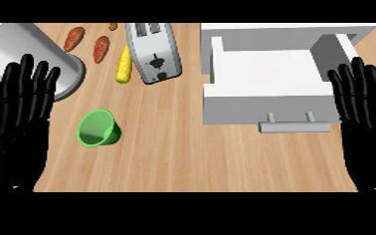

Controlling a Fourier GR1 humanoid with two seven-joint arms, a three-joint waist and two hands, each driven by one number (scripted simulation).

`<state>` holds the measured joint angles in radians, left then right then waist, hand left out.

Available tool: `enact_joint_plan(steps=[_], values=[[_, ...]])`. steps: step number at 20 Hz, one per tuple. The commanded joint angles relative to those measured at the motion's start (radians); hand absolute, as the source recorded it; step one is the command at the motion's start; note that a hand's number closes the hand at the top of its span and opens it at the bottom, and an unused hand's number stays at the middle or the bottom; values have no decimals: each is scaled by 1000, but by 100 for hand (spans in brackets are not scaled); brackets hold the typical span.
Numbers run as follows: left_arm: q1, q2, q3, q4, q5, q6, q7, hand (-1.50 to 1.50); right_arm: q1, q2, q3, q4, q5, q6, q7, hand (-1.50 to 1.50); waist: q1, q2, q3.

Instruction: Pick up the cup, place it into the drawer and close the drawer

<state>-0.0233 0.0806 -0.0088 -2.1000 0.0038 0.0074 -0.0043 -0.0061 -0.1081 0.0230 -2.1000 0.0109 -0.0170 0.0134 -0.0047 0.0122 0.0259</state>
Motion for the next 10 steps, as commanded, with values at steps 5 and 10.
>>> enact_joint_plan(steps=[5, 10], values=[[43, 74, 110, 35, 121, -123, -42, -150, 87, 37, 45, -64, 29, 5, -56, -150, 2, -13, -26], [57, 28, 196, 117, 312, -73, 116, -150, -94, -41, 26, 91, -43, 90, 109, -150, 17, -9, -27]])
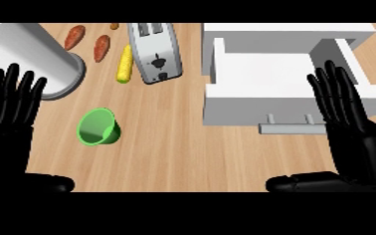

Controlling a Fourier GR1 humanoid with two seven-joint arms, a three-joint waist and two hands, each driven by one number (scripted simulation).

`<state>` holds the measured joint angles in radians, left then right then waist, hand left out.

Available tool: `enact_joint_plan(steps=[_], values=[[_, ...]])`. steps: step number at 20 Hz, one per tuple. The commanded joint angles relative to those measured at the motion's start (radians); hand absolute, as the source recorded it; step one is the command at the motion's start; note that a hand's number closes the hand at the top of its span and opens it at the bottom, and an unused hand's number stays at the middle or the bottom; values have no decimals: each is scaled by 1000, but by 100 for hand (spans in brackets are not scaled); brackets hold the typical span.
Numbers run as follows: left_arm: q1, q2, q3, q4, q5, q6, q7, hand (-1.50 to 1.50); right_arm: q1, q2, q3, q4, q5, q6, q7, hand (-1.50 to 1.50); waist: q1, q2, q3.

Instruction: Pick up the cup, place it into the drawer and close the drawer

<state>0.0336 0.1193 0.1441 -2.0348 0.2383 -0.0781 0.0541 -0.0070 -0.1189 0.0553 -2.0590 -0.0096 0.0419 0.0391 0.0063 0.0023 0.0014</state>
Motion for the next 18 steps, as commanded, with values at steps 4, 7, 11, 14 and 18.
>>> enact_joint_plan(steps=[4, 7, 11, 14, 18], values=[[-48, 3, 76, 187, 98, -36, -20, -150, -59, -12, -5, 51, -33, 51, 56, -150, -6, -2, -2], [45, 29, 123, 231, 86, -97, -95, -150, -127, -9, -22, 107, -31, 42, 84, -150, -2, -2, -2], [-118, 50, 133, 480, 46, -73, -126, -150, -229, -42, -83, 163, -73, 61, 107, -150, -8, 0, -2], [-74, 68, 153, 539, 26, -114, -199, -150, -146, -18, -71, 148, -62, 83, 14, -150, -7, -2, -2], [-57, 18, 129, 684, -63, -85, -343, -150, -141, -34, -96, 186, -55, 99, -23, -150, -10, -1, -2]])
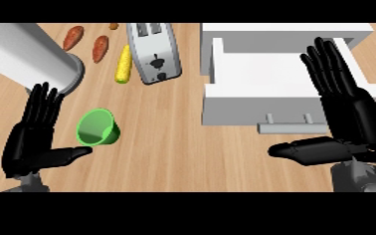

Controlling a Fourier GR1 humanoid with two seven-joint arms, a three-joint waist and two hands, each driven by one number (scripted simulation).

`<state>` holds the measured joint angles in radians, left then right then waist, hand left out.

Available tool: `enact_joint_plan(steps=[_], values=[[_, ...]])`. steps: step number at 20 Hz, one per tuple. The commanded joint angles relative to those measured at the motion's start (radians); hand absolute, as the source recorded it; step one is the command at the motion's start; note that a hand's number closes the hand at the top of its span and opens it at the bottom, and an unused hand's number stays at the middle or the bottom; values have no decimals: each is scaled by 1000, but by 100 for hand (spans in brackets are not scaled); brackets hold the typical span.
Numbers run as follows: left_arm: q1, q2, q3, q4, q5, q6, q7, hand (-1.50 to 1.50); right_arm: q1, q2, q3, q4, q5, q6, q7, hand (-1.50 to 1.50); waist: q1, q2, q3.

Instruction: Pick up the cup, place it into the drawer and close the drawer

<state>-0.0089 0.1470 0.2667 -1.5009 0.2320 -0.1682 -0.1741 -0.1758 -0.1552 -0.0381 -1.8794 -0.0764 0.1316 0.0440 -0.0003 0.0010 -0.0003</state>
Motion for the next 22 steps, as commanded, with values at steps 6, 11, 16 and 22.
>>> enact_joint_plan(steps=[6, 11, 16, 22], values=[[-70, 38, 56, 358, -62, -6, -196, -150, -24, -12, -24, 20, 12, 20, -19, -150, -3, 0, 0], [1, 15, 33, 425, -87, -30, -303, -150, -46, -14, -43, -32, -34, 21, 64, -150, 1, -1, 0], [-179, 60, 59, 760, -145, 14, -483, -150, -98, -15, -61, 52, -17, 14, 33, -150, -3, 0, 0], [-281, 145, 105, 1122, -158, -77, -703, -150, -112, -22, -72, 11, -37, 16, 68, -150, -10, 3, -2]])
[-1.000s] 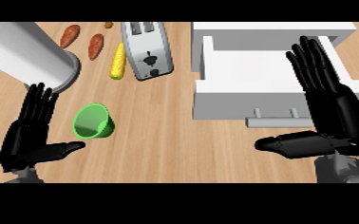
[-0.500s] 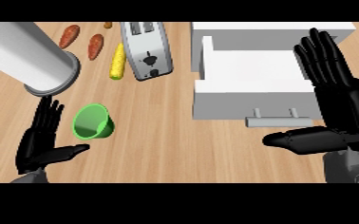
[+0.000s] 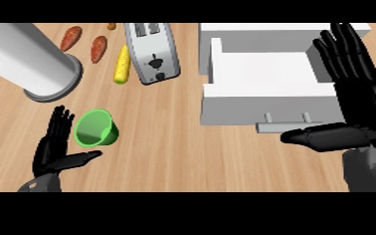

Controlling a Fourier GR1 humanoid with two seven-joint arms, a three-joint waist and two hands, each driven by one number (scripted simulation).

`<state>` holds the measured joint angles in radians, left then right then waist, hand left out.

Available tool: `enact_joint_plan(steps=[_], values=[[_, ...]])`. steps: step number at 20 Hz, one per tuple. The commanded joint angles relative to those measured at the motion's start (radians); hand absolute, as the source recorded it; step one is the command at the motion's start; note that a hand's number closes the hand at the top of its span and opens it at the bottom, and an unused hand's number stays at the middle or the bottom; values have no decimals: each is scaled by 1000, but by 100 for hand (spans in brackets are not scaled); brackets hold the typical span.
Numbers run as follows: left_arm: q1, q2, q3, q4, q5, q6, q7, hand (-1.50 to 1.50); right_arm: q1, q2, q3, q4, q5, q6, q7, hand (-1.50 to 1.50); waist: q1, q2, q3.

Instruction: Pick up the cup, place it into the drawer and close the drawer

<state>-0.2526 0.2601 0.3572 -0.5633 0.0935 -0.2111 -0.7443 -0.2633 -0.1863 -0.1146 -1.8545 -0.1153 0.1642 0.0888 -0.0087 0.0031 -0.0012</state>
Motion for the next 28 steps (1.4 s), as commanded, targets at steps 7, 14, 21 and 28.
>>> enact_joint_plan(steps=[7, 14, 21, 28], values=[[-162, 47, 28, 378, -39, -18, -255, -150, -49, 6, 17, -22, 4, -13, 64, -150, -11, 4, -2], [-172, 20, 22, 385, -51, 2, -309, -150, -43, 3, 14, -16, -1, -5, 65, -150, -12, 5, -3], [-209, 8, 20, 404, -56, -26, -299, -150, -22, -36, -27, -64, -39, 21, 94, -150, -28, 7, -4], [-222, -38, 4, 389, -53, -186, -294, 150, -34, -11, 3, -37, -1, 4, 68, -150, -27, 10, -5]])
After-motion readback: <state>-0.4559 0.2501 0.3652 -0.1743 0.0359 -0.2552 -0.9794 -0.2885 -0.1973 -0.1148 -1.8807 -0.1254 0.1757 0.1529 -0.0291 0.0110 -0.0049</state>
